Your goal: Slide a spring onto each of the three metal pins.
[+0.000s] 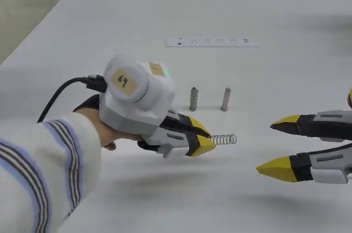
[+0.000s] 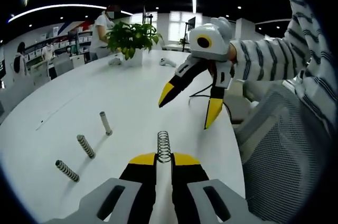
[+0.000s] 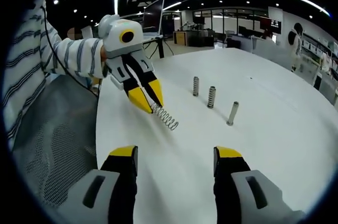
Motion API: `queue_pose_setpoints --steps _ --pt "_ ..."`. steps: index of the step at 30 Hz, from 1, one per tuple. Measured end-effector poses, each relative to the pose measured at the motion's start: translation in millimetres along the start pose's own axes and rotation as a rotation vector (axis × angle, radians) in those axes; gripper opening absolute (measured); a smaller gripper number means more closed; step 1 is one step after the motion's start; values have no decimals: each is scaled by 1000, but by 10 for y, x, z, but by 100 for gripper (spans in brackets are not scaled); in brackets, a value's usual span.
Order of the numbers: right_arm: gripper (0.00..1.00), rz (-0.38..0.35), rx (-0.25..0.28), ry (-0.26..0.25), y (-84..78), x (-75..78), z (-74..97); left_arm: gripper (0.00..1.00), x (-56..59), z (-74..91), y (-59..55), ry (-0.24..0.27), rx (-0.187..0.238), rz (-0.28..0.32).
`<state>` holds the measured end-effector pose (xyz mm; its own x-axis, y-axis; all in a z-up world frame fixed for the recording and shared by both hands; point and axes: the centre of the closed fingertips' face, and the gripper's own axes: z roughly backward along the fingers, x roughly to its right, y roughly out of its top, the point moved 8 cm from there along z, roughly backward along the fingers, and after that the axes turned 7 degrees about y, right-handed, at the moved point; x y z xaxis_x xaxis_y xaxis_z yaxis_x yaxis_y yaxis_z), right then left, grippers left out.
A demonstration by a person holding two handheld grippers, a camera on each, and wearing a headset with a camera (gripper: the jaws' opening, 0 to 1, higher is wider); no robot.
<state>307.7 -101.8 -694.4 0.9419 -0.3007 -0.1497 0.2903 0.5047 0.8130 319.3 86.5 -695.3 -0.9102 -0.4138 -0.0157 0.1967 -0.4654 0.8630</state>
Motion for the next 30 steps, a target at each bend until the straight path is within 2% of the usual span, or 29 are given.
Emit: queue_pose_setpoints --steps 2,5,10,16,22,30 --pt "55 37 -16 31 30 -13 -43 2 29 24 8 -13 7 5" --pt "54 55 -21 65 77 -32 -107 2 73 46 5 -24 6 -6" --pt "42 86 -33 116 154 -52 -205 2 109 77 -20 -35 7 -7" --pt "36 135 -68 166 219 -83 -298 2 140 124 -27 -44 15 -8" --pt "15 184 -97 174 249 -98 -375 2 164 156 -7 -48 30 -9" --pt "9 208 -117 219 259 -134 -413 2 190 177 -13 -52 31 -15"
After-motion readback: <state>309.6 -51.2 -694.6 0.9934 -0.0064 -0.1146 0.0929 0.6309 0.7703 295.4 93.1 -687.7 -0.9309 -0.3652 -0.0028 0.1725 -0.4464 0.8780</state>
